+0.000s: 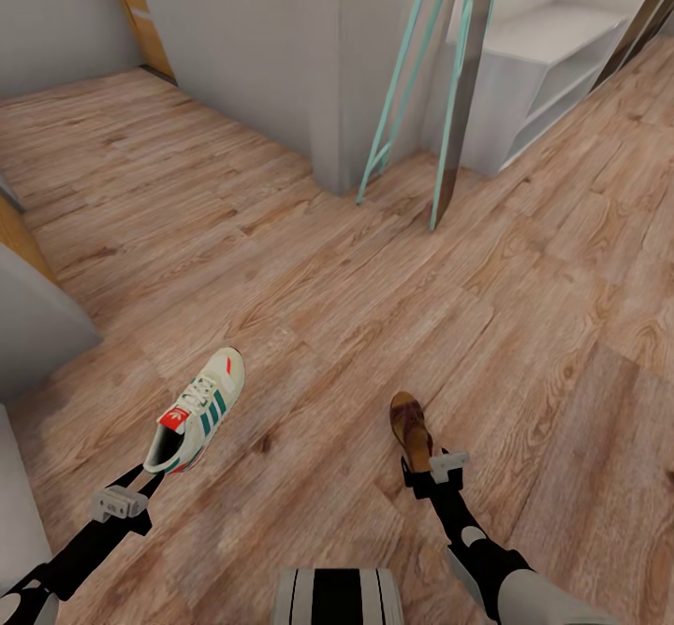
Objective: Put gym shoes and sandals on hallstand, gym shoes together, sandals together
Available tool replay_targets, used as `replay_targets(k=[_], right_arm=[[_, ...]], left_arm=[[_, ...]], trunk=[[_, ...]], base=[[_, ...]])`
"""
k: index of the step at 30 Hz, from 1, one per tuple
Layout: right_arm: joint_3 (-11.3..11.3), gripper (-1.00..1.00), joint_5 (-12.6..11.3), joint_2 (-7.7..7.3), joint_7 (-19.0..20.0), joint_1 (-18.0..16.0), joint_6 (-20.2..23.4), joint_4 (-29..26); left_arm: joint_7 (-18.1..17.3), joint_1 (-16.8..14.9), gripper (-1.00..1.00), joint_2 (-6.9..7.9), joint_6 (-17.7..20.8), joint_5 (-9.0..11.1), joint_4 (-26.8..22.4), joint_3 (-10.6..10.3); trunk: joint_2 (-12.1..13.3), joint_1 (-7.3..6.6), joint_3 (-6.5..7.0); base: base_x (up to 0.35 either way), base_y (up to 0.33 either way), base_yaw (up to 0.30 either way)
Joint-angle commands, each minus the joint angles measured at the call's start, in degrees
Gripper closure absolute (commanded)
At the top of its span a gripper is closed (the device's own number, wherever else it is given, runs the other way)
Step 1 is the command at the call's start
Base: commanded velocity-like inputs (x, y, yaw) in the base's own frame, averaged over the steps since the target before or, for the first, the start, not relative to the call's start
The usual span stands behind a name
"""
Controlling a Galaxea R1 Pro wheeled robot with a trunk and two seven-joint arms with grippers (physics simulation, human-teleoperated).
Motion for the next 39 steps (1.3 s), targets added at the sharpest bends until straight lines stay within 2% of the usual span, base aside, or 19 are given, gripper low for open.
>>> replay_targets(k=[1,12,21,39], right_arm=[[-0.1,-1.0,0.5,0.01,-0.3,0.0,-0.1,0.0],[-0.1,-1.0,0.5,-0.02,-0.3,0.0,-0.1,0.0],[-0.1,-1.0,0.5,-0.05,-0.3,0.0,-0.1,0.0],[-0.1,-1.0,0.5,-0.28,-0.3,0.0,-0.1,0.0]], left_arm=[[-0.4,0.0,1.0,0.0,0.1,0.4,0.1,0.1],[-0.4,0.0,1.0,0.01,0.1,0.4,0.1,0.1],[-0.3,0.0,1.0,0.0,0.1,0.4,0.1,0.1],[-0.3,0.0,1.0,0.06,0.1,0.4,0.1,0.1]], trunk=[[0.0,-0.01,-0.03],[0.0,-0.01,-0.03],[-0.1,0.22,-2.03],[-0.1,0.22,-2.03]], base=[[0.0,0.0,0.0],[0.0,0.0,0.0],[0.0,0.0,0.0],[0.0,0.0,0.0]])
